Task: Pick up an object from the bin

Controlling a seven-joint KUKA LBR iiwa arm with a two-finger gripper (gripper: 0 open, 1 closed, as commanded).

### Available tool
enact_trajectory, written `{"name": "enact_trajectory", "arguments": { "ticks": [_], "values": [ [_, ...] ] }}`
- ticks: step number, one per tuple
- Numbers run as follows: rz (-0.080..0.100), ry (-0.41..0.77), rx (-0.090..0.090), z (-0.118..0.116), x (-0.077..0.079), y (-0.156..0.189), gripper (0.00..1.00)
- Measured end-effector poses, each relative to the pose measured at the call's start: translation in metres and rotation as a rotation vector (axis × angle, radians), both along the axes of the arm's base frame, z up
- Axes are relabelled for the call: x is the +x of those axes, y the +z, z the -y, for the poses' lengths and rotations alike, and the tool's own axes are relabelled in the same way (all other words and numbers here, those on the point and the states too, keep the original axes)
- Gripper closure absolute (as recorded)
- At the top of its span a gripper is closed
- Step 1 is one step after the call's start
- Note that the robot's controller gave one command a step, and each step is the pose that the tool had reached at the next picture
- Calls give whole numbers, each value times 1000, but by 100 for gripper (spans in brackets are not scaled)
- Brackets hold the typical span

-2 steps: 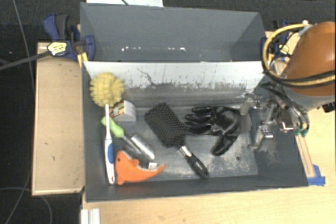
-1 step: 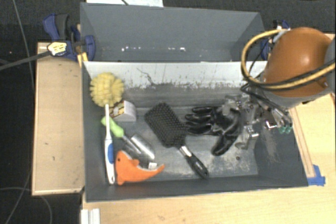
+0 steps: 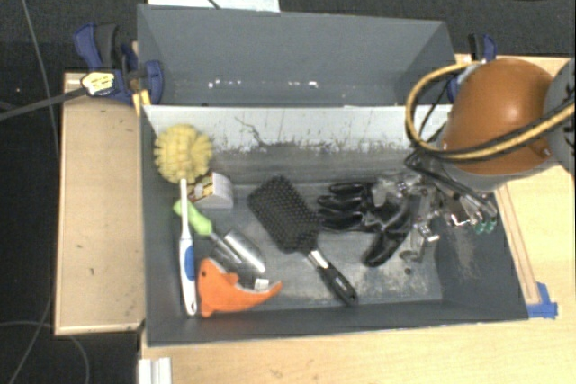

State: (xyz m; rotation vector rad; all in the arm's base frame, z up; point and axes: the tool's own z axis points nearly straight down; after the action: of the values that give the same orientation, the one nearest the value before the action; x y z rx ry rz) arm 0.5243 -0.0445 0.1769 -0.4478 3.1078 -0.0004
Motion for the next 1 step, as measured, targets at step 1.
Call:
{"name": "enact_trajectory", "arguments": {
  "ticks": [1],
  "values": [
    [9,36,0,-16,-28,-42,0]
  ]
}}
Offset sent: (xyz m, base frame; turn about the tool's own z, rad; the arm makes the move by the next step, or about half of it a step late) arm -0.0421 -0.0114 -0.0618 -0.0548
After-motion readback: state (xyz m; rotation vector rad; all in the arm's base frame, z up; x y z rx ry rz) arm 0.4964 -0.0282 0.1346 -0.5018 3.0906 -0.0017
